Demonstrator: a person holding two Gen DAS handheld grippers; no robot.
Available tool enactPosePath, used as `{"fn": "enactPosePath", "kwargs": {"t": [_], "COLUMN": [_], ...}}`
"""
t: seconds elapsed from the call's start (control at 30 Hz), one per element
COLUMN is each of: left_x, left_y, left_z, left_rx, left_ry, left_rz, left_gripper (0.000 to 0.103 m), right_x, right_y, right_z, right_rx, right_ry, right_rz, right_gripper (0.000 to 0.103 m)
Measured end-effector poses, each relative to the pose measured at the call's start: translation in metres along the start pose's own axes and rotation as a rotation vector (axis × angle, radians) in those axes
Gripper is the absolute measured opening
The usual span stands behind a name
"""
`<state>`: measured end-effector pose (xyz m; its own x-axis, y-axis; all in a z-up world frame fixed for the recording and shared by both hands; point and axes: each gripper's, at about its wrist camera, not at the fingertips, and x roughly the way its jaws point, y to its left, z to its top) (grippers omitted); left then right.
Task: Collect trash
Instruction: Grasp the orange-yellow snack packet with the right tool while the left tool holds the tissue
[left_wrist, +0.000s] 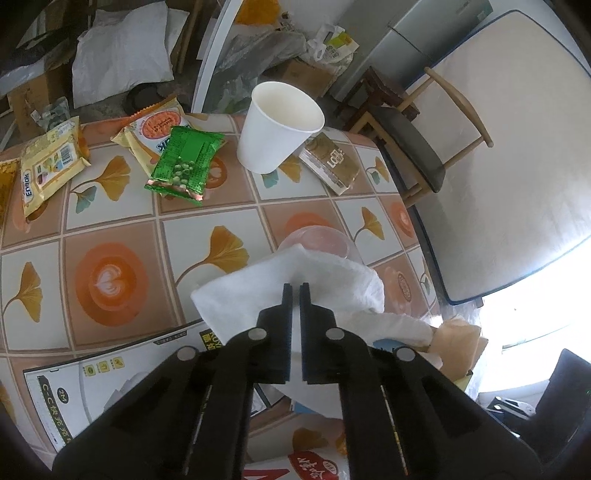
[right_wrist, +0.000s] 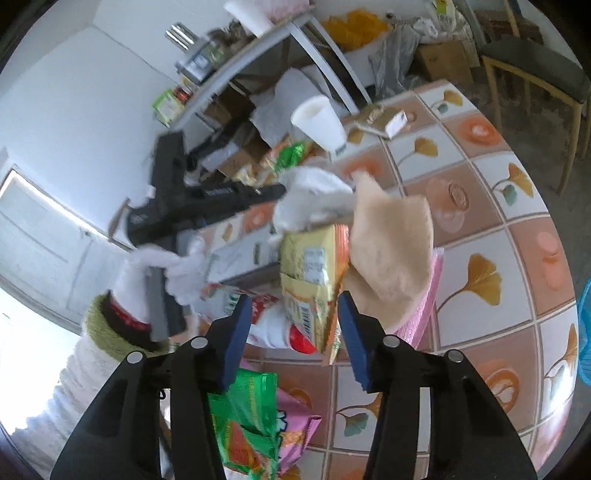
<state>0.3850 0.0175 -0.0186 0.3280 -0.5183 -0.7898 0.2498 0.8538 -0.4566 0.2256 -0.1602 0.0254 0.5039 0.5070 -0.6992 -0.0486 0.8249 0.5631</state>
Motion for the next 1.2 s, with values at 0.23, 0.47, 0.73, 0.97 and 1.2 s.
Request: {"fn": "enactPosePath", "kwargs": {"t": [0.23, 0.47, 0.73, 0.97, 1.2], "left_x": [-0.010, 0.003, 0.031, 0.037, 0.033], "left_y": [0.019, 0.047, 0.048, 0.038, 0.051], "left_z": [0.008, 0.020, 0.027, 0.021, 0.015], "left_rx": [-0.092, -0.245, -0.275, -0.204, -0.254], "left_ry": [-0.014, 0.014, 0.085, 0.154, 0.182], "left_rz": [-0.050, -0.054, -0.075, -0.043, -0.022], "left_gripper": [0.041, 0.068, 0.071, 0.070, 0.071], "right_x": [0.007, 0.011, 0.018, 0.023, 0.022], "right_y": [0.003, 0.000, 0.002, -0.002, -0.005], "right_z": [-0.004, -0.005, -0.004, -0.001, 0.002], "right_rx": [-0.014, 0.018, 0.032, 0.057, 0.062], "right_ry": [0.008, 0.037, 0.072, 0.084, 0.082], "right_rz": [-0.057, -0.023, 0.004, 0.022, 0.036], "right_gripper": [0.047, 0.047, 0.049, 0.048, 0.048]}}
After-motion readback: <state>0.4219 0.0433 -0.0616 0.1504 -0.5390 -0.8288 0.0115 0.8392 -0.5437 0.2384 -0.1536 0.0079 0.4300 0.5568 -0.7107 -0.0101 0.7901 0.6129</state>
